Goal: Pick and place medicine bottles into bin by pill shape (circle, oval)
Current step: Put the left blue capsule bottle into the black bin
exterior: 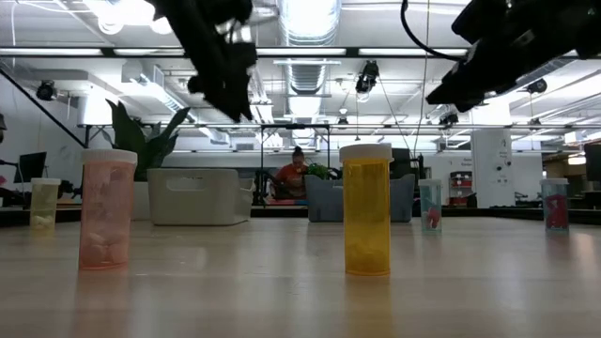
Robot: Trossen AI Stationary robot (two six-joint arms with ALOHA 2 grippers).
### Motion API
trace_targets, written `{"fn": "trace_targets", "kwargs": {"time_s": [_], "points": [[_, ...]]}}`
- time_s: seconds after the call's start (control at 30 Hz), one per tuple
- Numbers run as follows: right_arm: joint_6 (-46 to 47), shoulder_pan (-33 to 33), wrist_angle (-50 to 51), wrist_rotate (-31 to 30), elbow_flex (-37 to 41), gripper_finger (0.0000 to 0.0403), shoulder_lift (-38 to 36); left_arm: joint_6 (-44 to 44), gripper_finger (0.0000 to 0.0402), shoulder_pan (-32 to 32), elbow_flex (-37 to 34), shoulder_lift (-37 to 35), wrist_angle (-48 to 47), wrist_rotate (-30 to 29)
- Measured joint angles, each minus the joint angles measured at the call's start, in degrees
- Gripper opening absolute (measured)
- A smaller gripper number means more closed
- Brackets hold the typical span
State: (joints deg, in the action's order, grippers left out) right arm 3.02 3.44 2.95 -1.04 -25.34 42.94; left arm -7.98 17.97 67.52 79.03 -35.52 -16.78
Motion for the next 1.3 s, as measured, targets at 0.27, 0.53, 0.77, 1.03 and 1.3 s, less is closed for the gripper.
{"fn": "trace_targets", "kwargs": {"time_s": [0.27,0.53,0.77,1.03,1.3], "points": [[7.0,4.9,11.2,-5.1,-5.7,0.0059,1.6,8.2,0.0226,-14.6,-5.7,-7.8,17.4,0.0],[9.2,6.5,20.0,-8.1,-11.2,0.0059,8.1,20.8,0.0226,-23.4,-19.4,-13.8,45.2,-0.1],[12.4,6.4,23.4,-6.6,-14.7,0.0098,13.2,24.9,0.0226,-23.3,-23.1,-18.5,52.1,-0.3],[9.5,6.4,24.2,-7.9,-15.5,0.0206,19.2,25.7,0.0226,-23.3,-23.1,-20.6,52.0,-0.3],[8.8,5.1,21.3,-12.5,-15.5,0.0256,25.5,26.7,0.0226,-23.3,-25.2,-20.5,52.2,-0.3]]}}
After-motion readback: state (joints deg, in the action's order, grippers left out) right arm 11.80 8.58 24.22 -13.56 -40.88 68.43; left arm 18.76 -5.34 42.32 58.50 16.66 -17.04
